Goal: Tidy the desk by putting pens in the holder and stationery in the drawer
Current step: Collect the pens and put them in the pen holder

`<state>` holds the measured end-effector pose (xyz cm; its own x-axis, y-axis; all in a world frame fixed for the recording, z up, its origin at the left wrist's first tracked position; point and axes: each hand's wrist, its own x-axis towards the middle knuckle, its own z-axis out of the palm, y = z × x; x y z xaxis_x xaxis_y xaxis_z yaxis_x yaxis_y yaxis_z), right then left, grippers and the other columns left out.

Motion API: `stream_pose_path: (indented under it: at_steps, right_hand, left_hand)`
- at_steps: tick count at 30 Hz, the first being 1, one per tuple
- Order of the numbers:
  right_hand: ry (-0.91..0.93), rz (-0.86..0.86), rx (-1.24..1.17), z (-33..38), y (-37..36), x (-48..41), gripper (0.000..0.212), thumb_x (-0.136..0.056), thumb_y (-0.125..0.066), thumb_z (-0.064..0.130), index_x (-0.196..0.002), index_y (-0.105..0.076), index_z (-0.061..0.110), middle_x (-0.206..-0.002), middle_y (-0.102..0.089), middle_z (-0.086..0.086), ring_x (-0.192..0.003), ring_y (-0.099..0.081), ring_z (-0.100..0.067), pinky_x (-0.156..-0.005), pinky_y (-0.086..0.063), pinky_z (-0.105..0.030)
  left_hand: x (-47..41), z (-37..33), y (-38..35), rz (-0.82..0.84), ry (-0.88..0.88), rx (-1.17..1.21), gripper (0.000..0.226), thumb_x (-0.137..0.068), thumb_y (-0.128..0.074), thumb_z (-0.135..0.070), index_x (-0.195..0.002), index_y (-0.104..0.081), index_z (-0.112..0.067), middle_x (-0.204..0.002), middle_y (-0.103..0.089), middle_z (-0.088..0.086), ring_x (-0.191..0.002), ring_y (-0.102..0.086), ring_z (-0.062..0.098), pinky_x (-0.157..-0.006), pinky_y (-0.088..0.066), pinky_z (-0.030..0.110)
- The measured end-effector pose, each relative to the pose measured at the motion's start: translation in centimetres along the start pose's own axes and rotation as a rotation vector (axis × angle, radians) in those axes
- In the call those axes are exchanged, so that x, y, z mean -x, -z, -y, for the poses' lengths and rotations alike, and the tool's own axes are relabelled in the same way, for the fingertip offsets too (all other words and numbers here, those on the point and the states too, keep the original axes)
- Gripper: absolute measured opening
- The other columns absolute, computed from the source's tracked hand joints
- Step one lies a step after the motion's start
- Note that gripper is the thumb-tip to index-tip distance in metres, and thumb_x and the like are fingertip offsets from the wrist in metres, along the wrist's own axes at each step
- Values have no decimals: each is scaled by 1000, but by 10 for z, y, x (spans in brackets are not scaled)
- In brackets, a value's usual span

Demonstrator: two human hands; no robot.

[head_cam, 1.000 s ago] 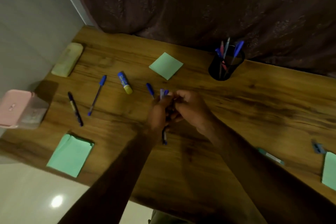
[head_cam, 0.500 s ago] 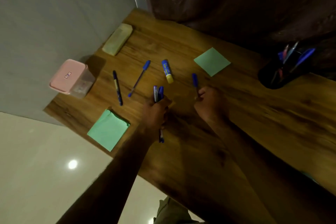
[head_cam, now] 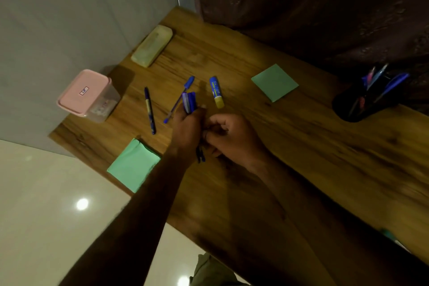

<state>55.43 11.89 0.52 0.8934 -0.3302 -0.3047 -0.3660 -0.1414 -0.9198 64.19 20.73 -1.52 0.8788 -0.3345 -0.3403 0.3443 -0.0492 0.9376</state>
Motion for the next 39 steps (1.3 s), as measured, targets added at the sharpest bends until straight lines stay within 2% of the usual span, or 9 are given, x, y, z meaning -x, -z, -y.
stream_pose_path:
  at_steps: [2,5,8,11,16,24,29,33,39]
  right_hand:
    - [-54,-19,-50,-2,2,1,12,-93,-68,16,-102,-71,22,-81,-74,3,-62,-72,-10,-57,-57,-29]
    - [-92,-41,-23,-9,11,2,15,-93,-65,12,-96,-70,26,-81,-73,4,-62,-71,-11,-55,-54,-25]
    - [-123,-43,2,-15,18,7,14,-94,-63,12,-98,-72,22,-84,-73,3,-64,-71,-13,-57,-57,-27]
    - [-136,-18,37,-19,20,11,15,-94,-62,13,-99,-72,24,-86,-74,2,-67,-72,-13,-61,-61,-31]
    - [-130,5,89,-22,23,14,15,-95,-62,16,-98,-72,26,-86,-74,5,-69,-73,-13,-62,-61,-32]
    - [-133,13,112,-22,28,18,14,-95,-63,15,-98,-71,27,-88,-73,6,-67,-71,-8,-56,-51,-18]
    - [-135,22,128,-24,28,19,13,-95,-64,16,-99,-71,26,-90,-73,6,-67,-71,-7,-54,-49,-15]
    - [-133,30,138,-22,26,17,14,-95,-64,16,-99,-71,26,-89,-73,6,-67,-72,-8,-54,-49,-15]
    - [-90,54,158,-13,11,-3,15,-93,-64,15,-94,-71,28,-85,-74,5,-66,-71,-9,-56,-51,-21]
  left_hand:
    - [-13,1,8,-89,-56,-184,7,-92,-58,-11,-98,-55,-12,-71,-51,2,-61,-50,18,-55,-43,34]
    - [-29,-7,18,-145,-217,-712,26,-93,-56,-17,-119,-55,-15,-85,-58,-2,-68,-54,12,-58,-41,29]
    - [-41,-17,19,-168,-239,-1169,30,-97,-51,-23,-127,-49,-15,-96,-63,9,-82,-61,27,-63,-40,37]
    - [-48,-17,12,-125,-192,-1376,27,-100,-43,-18,-125,-47,-10,-105,-67,19,-94,-66,40,-65,-43,40]
    - [-48,-17,6,-142,-201,-1451,27,-100,-41,-9,-126,-48,-7,-110,-66,20,-99,-65,42,-67,-40,41]
    - [-56,-8,16,-177,-273,-1356,45,-98,-41,-11,-142,-28,-13,-98,-67,25,-88,-66,45,-62,-41,45]
    - [-67,-11,24,-173,-220,-1341,29,-98,-42,-11,-126,-43,-8,-104,-66,26,-94,-65,46,-75,-50,52]
    - [-63,-18,23,-133,-208,-1396,29,-92,-56,-1,-120,-51,-3,-109,-64,23,-97,-64,41,-67,-45,45]
    - [-50,-28,33,-170,-237,-1121,40,-91,-60,-34,-115,-56,-3,-112,-61,22,-99,-59,39,-71,-38,38]
